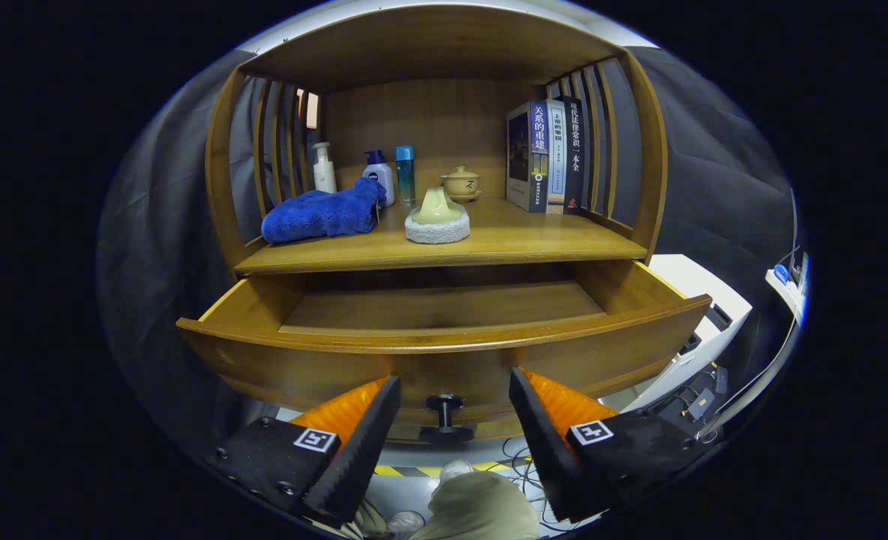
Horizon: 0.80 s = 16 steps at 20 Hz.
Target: Pull open the drawer, take out the items inside it, and place them on the countertop above the cabinet.
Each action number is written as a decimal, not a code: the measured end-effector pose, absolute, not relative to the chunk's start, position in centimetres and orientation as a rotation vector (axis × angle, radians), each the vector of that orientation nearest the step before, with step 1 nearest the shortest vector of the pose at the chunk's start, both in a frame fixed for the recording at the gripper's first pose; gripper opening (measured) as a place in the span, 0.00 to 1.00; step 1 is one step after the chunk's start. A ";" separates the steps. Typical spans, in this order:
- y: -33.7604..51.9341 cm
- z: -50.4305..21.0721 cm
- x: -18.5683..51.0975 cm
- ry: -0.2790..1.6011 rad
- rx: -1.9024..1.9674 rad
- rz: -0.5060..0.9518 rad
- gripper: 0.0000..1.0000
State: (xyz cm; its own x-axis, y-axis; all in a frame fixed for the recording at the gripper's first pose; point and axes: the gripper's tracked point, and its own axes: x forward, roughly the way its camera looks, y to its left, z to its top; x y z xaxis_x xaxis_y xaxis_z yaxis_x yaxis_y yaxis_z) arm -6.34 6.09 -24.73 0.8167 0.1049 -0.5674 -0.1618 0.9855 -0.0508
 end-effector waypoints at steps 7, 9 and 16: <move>6.7 -24.9 -4.3 0.582 -0.100 0.141 0.97; 6.8 -25.1 -3.6 0.578 -0.100 0.138 0.97; 7.2 -25.3 -1.6 0.567 -0.100 0.136 0.97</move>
